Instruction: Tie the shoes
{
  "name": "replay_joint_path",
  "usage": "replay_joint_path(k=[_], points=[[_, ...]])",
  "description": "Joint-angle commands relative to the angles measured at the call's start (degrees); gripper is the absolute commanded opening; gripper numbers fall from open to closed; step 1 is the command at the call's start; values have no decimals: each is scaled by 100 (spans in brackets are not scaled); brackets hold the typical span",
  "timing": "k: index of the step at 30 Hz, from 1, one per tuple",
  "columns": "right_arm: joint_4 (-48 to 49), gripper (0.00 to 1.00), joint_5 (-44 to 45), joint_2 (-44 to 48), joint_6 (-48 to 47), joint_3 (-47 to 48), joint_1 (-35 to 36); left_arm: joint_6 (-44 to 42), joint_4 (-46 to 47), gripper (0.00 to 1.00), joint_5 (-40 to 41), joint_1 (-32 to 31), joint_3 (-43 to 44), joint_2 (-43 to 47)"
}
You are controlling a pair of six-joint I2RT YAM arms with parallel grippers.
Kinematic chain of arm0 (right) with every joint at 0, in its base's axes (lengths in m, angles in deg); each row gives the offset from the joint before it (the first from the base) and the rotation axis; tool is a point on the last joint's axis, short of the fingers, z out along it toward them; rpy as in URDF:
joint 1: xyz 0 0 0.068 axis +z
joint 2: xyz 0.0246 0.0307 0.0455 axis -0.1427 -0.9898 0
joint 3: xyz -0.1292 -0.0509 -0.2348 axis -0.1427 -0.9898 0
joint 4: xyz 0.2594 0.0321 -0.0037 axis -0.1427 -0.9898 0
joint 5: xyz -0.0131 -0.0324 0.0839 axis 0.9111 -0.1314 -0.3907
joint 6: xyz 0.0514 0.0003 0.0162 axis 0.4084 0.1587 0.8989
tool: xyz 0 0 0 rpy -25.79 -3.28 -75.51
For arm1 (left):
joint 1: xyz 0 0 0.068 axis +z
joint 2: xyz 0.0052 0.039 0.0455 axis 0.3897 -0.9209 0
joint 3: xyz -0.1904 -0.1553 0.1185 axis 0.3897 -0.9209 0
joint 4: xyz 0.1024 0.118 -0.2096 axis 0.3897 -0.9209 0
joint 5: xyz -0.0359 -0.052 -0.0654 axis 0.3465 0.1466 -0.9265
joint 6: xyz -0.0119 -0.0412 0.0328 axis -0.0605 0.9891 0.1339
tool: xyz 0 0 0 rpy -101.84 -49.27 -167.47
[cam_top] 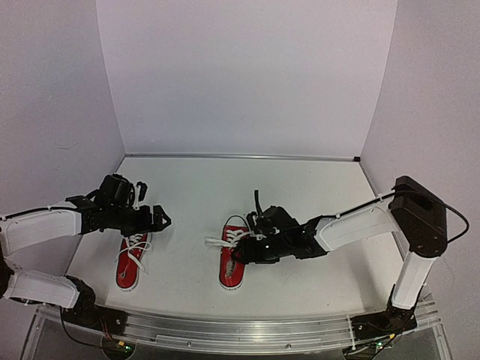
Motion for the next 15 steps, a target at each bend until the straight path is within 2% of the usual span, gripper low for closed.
replay_joint_path(k=[1, 11, 15], points=[[-251, 52, 5, -29, 56, 209, 65, 54, -89, 100, 127, -5, 230, 186], [-266, 0, -44, 272, 136, 429, 194, 36, -318, 100, 353, -5, 490, 300], [-240, 0, 78, 105, 215, 802, 434, 36, -486, 100, 540, -5, 681, 314]])
